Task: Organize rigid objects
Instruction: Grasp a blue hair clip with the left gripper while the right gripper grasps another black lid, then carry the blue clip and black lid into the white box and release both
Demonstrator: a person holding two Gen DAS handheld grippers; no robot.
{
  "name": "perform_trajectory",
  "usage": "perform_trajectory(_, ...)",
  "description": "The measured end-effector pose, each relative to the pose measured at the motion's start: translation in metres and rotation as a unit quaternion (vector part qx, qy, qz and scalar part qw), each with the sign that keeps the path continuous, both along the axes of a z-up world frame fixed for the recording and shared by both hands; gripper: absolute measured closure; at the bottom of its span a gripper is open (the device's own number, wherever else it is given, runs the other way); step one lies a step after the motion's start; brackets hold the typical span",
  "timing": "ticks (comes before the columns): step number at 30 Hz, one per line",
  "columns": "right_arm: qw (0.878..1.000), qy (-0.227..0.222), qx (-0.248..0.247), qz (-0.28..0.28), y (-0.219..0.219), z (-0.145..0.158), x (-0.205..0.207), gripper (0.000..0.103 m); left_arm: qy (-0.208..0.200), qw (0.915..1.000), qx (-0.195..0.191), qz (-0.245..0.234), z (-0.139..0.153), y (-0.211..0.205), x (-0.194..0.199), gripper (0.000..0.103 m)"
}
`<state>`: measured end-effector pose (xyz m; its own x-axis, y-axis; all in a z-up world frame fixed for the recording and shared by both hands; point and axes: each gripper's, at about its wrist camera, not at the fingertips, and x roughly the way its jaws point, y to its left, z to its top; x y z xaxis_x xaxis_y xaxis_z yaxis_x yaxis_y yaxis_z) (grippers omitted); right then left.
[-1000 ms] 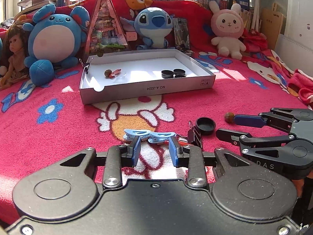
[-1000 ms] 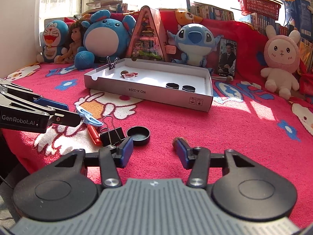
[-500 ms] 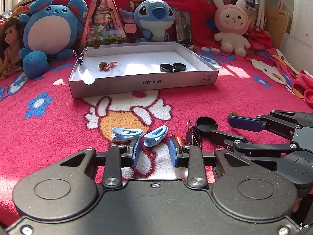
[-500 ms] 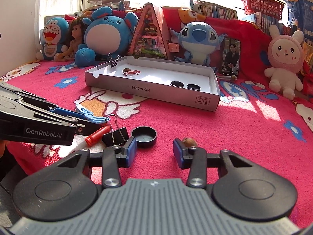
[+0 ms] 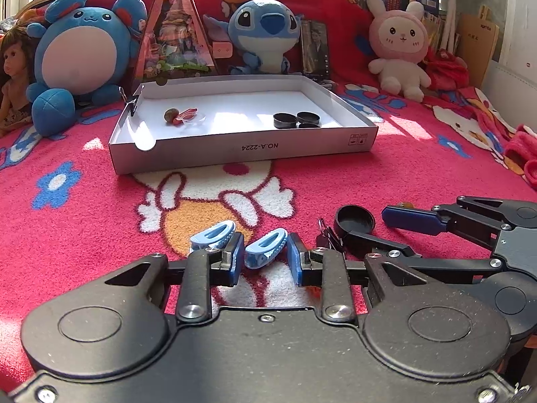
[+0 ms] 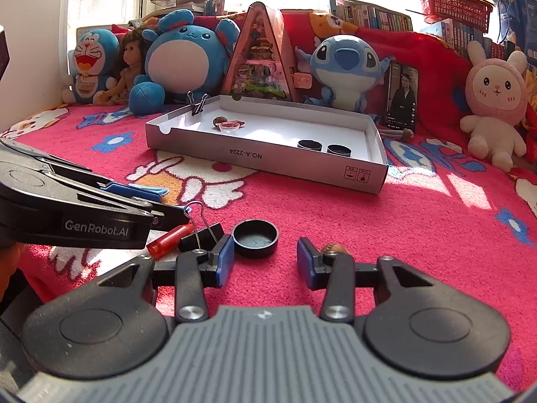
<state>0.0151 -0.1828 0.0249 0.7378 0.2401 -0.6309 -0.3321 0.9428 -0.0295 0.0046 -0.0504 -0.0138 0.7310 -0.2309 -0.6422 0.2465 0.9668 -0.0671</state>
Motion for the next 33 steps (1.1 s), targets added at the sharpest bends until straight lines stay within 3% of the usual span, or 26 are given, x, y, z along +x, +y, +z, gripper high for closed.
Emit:
perform_trajectory(6, 1.0, -0.004, -0.013, -0.014, 0.002, -0.005, 0.005, 0.043, 0.0, 1.0, -0.001, 0.005, -0.002, 0.0, 0.002, 0.076)
perform_trajectory(14, 1.0, -0.001, -0.007, -0.018, 0.003, -0.007, 0.013, 0.043, 0.003, 0.9999, -0.011, 0.011, -0.002, 0.004, 0.002, 0.076)
perform_trajectory(18, 1.0, 0.004, -0.003, -0.018, 0.004, -0.007, 0.016, 0.042, 0.005, 0.9996, -0.017, 0.02, -0.001, 0.009, 0.002, 0.087)
perform_trajectory(19, 1.0, 0.006, -0.002, -0.019, 0.005, -0.007, 0.017, 0.046, 0.006, 0.9996, -0.02, 0.02, -0.001, 0.011, 0.002, 0.087)
perform_trajectory(21, 1.0, 0.01, 0.007, -0.018, 0.006, -0.006, 0.018, 0.064, 0.005, 0.9996, -0.019, 0.02, 0.001, 0.011, 0.003, 0.087)
perform_trajectory(26, 0.999, 0.004, 0.025, -0.027, 0.007, 0.002, 0.022, 0.065, -0.013, 0.9997, -0.012, 0.018, 0.012, 0.013, 0.007, 0.087)
perform_trajectory(33, 0.999, -0.011, 0.026, -0.032, 0.009, 0.014, 0.032, 0.065, -0.019, 0.9989, -0.031, 0.029, 0.027, 0.023, 0.021, 0.087)
